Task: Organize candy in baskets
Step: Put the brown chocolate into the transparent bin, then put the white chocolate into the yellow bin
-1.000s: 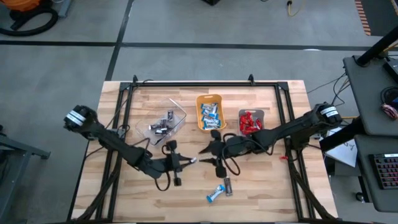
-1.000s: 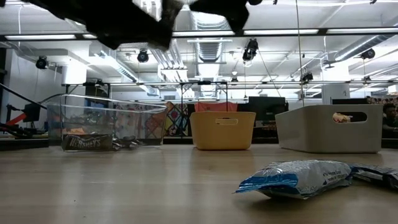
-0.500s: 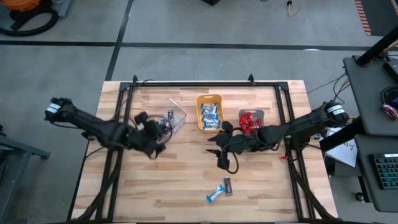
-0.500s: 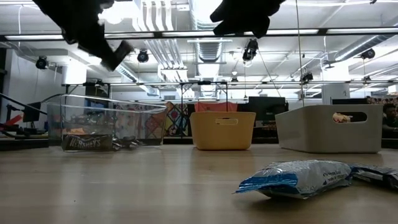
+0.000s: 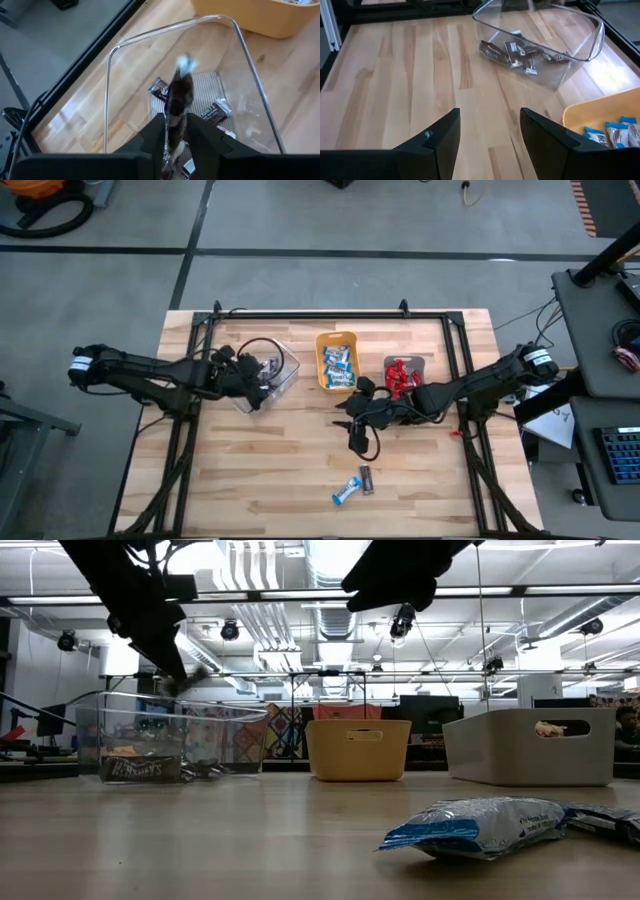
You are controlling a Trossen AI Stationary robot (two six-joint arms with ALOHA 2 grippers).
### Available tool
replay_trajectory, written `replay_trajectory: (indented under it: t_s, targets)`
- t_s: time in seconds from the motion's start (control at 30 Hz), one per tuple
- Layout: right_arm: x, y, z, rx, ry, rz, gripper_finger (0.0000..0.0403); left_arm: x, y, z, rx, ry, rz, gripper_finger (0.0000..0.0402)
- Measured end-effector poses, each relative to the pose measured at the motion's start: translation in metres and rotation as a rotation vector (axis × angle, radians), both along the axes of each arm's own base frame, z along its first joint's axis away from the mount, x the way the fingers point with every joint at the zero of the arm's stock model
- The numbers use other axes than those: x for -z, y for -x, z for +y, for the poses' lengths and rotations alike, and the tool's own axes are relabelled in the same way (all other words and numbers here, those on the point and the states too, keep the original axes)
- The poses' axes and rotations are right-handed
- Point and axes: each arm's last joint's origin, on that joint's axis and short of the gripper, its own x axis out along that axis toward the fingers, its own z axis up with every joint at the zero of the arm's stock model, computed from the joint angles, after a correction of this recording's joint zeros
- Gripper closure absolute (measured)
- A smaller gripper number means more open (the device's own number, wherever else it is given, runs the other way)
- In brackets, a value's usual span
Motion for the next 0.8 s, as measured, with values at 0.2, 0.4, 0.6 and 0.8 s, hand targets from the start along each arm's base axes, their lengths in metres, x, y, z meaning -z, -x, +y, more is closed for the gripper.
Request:
replay_trajectory:
  t_s: [0.2, 0.4, 0.6, 0.8]
  targets:
    - [0.002, 0.001, 0.0, 0.01, -0.011, 0.015, 0.0206, 0.0, 0.0, 0.0, -0.008, 0.005, -0.007, 0.0305]
    - [0.004, 0.003, -0.001, 0.033, -0.037, 0.041, 0.0206, -0.003, -0.005, -0.009, 0.002, 0.029, -0.097, 0.0297]
    - [0.01, 0.007, -0.001, 0.084, -0.092, 0.1, 0.0207, -0.012, -0.016, -0.035, 0.13, 0.022, -0.251, 0.0302]
    - [0.012, 0.012, 0.01, 0.044, -0.08, 0.136, 0.0208, -0.017, -0.019, -0.063, 0.245, 0.006, -0.369, 0.0302]
